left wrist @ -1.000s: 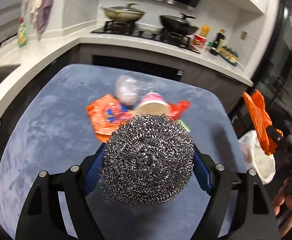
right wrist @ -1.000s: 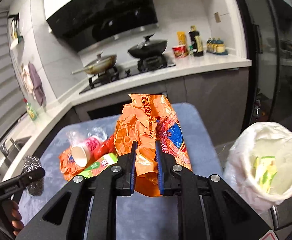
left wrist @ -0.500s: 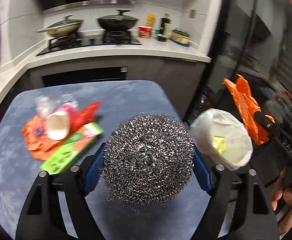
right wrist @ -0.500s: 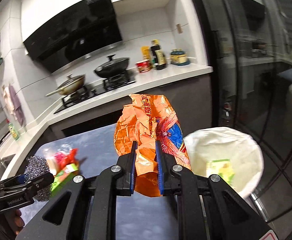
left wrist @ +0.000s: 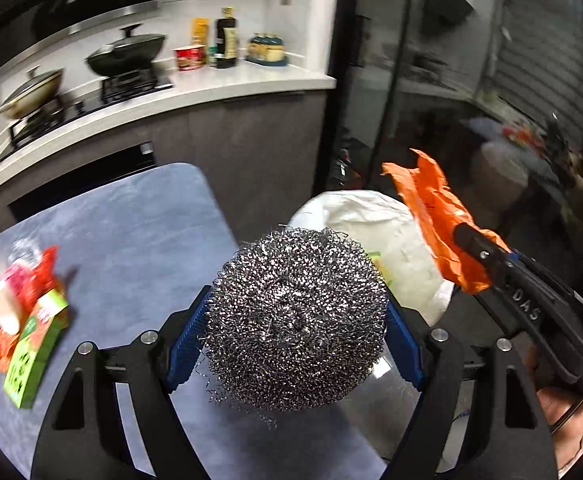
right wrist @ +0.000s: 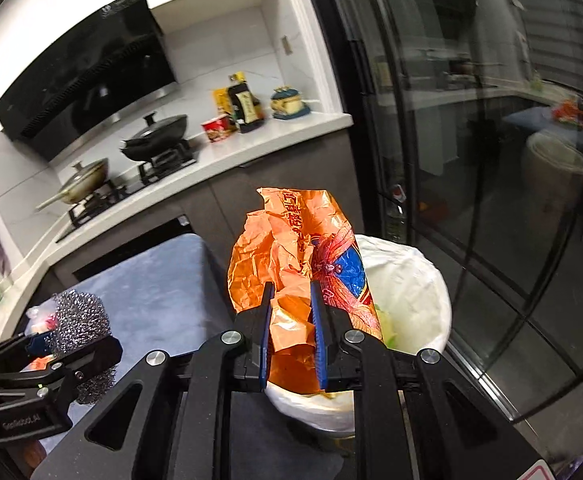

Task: Collect trash
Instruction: 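Carry the steel scrubber and orange wrapper over the bin with both tools, then lower both tools into the bin and open them to drop the items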

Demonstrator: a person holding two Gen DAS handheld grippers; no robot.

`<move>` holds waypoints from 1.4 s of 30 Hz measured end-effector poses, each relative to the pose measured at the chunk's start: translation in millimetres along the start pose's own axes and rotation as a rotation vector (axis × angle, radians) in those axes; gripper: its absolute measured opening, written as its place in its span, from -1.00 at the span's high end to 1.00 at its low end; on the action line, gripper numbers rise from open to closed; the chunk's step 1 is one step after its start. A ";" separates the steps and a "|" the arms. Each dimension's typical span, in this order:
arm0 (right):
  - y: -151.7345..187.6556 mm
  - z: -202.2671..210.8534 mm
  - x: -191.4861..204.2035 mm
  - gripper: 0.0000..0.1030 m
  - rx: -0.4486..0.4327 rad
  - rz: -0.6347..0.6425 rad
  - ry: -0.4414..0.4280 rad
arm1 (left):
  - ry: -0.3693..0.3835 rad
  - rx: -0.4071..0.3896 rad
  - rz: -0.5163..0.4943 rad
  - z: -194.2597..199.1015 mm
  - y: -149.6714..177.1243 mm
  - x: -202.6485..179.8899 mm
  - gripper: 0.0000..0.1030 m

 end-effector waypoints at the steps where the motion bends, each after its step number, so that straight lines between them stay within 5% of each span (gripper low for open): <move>1: 1.2 -2.7 -3.4 0.70 0.005 -0.003 0.004 | 0.005 0.006 -0.009 -5.7 0.1 -5.8 -0.45; 21: 17.6 -59.0 -61.5 0.67 0.096 -0.076 0.071 | 0.032 0.096 -0.112 -93.9 -7.9 -64.4 -0.46; 42: 24.3 -71.6 -87.4 0.40 0.096 -0.139 0.107 | 0.011 0.122 -0.155 -123.0 -10.5 -84.2 -0.56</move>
Point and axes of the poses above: each gripper's, at about its wrist camera, not at the fingertips, and z roughly against the way its jaws point, x to its left, y to its underside, the point moved 7 cm from there along -z, roughly the way its jaws point, and after that the axes turned 7 degrees about z, right-handed, at the moved point
